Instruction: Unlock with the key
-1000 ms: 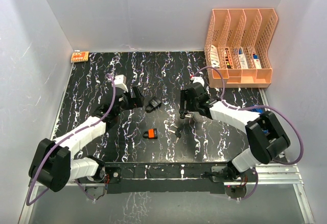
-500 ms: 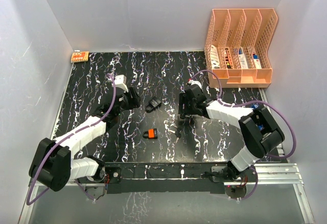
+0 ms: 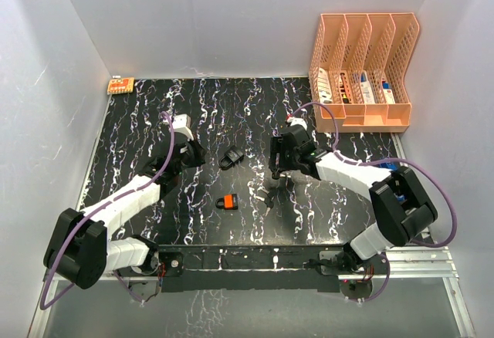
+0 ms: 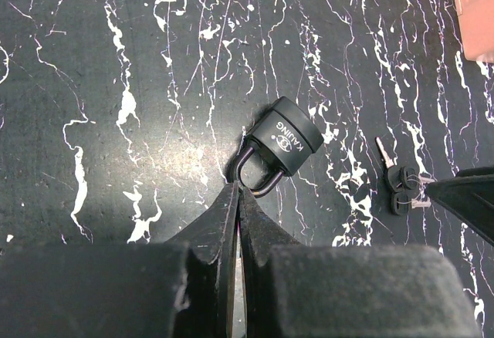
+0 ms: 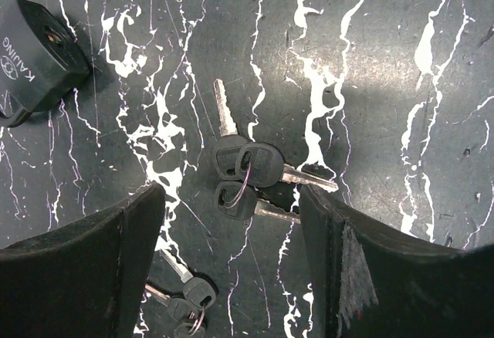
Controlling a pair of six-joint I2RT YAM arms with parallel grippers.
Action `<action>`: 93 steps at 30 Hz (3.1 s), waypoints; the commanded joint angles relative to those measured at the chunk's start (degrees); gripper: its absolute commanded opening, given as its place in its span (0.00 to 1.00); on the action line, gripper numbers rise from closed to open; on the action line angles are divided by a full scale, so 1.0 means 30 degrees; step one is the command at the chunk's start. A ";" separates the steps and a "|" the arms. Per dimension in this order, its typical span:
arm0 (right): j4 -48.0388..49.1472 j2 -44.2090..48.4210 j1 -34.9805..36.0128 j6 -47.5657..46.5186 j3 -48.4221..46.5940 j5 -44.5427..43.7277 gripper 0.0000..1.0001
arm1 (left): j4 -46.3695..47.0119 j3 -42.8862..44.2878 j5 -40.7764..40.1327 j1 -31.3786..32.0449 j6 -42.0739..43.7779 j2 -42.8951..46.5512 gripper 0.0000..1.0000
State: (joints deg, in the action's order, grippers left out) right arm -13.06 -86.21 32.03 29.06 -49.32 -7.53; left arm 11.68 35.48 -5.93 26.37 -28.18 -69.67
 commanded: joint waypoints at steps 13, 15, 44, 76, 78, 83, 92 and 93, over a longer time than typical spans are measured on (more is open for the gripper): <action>0.0994 -0.2041 0.0032 0.0304 -0.0599 0.1209 0.52 | -0.0262 0.0476 0.0199 0.0028 -0.0039 0.0326 0.00; 0.1111 -0.2167 0.0044 0.0331 -0.0629 0.1236 0.48 | -0.0233 0.0477 0.0191 0.0019 -0.0039 0.0216 0.00; 0.6209 0.4367 0.0177 -0.1882 0.1838 0.3182 0.00 | 0.4019 -0.0662 0.3898 0.0029 -0.0063 -0.0323 0.89; 1.0516 0.6229 0.0192 -0.1893 0.3188 0.8610 0.00 | 1.0105 -0.2502 0.5703 0.0982 -0.5128 -0.1742 0.83; 1.0513 0.6186 0.0190 -0.1771 0.3019 0.8484 0.00 | 1.0604 -0.2502 0.5697 0.1296 -0.5200 -0.2047 0.81; 1.0711 0.6170 0.0192 -0.1533 0.2833 0.8349 0.00 | 1.2103 -0.2703 0.6015 0.1604 -0.5942 -0.2817 0.76; 1.1231 0.6422 0.0191 -0.1278 0.3089 0.7763 0.00 | 1.3426 -0.3132 0.5735 0.1662 -0.7608 -0.3270 0.72; 1.1299 0.6430 0.0192 -0.1252 0.3082 0.7741 0.00 | 1.3505 -0.3190 0.5656 0.1668 -0.7800 -0.3208 0.71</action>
State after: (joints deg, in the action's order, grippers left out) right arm 15.92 -68.82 32.51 24.62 -39.48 17.12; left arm 48.16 26.74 11.40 31.05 -48.73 -80.23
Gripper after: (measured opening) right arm 0.010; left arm 0.717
